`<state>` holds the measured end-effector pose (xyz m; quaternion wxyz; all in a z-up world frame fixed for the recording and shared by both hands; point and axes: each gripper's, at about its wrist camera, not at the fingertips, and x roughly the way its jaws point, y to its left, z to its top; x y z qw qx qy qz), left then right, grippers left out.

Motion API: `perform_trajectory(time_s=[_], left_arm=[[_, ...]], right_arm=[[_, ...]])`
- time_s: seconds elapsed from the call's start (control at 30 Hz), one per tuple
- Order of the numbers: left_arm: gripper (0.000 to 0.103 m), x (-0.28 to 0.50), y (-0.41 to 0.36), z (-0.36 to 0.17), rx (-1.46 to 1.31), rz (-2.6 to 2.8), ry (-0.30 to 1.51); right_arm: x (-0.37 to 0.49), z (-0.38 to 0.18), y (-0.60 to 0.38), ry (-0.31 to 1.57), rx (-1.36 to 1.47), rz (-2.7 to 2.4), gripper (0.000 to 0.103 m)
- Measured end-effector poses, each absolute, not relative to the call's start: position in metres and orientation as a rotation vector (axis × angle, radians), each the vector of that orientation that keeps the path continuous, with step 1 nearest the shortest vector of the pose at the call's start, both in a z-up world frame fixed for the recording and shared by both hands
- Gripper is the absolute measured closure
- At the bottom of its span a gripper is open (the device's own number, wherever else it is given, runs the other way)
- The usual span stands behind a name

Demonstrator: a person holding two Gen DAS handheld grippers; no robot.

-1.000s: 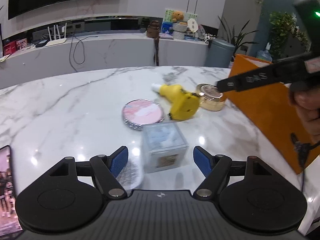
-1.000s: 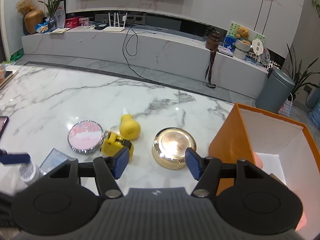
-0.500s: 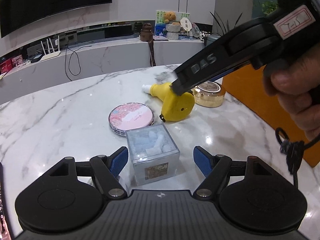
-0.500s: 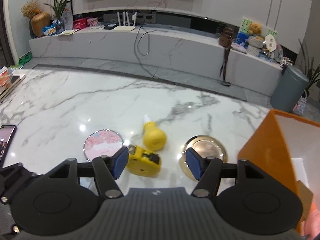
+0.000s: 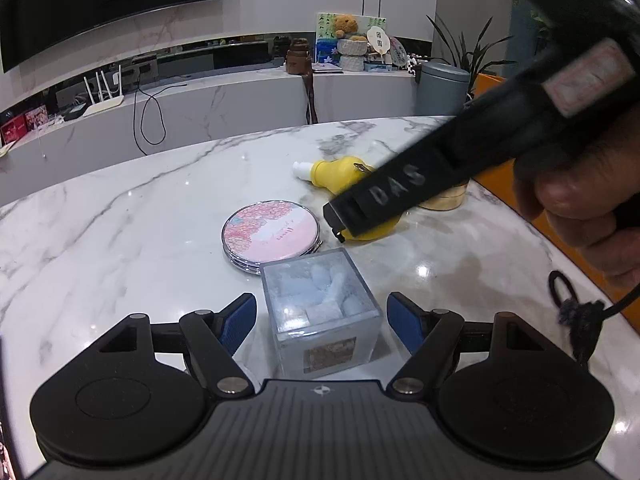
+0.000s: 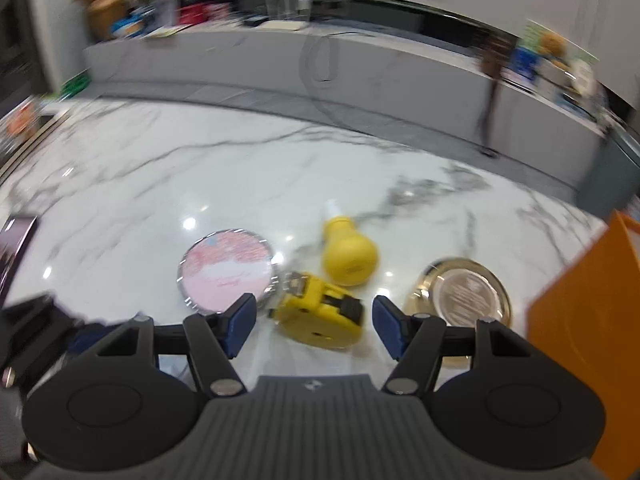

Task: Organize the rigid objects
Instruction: 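Close the left gripper on the clear cube box while the right gripper grasps the tape measure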

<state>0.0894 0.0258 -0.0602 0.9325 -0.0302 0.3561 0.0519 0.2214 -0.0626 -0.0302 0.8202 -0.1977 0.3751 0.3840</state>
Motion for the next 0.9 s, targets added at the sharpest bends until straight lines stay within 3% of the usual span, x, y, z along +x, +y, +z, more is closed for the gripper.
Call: perform_trajectory(time_s=[0.23, 0.57, 0.63, 0.9], left_arm=[[0.016, 0.087, 0.029, -0.058, -0.059, 0.082, 0.730], [0.016, 0.088, 0.033, -0.058, -0.067, 0.076, 0.740], [0.016, 0.088, 0.033, -0.059, -0.068, 0.075, 0.742], [0.018, 0.088, 0.031, -0.060, -0.056, 0.071, 0.732]], right_arm=[[0.220, -0.029, -0.068, 0.695, -0.572, 0.993, 0.036], [0.231, -0.038, -0.065, 0.809, -0.599, 1.012, 0.075], [0.232, -0.035, -0.066, 0.857, -0.556, 1.029, 0.079], [0.220, -0.040, -0.057, 0.799, -0.557, 1.040, 0.070]])
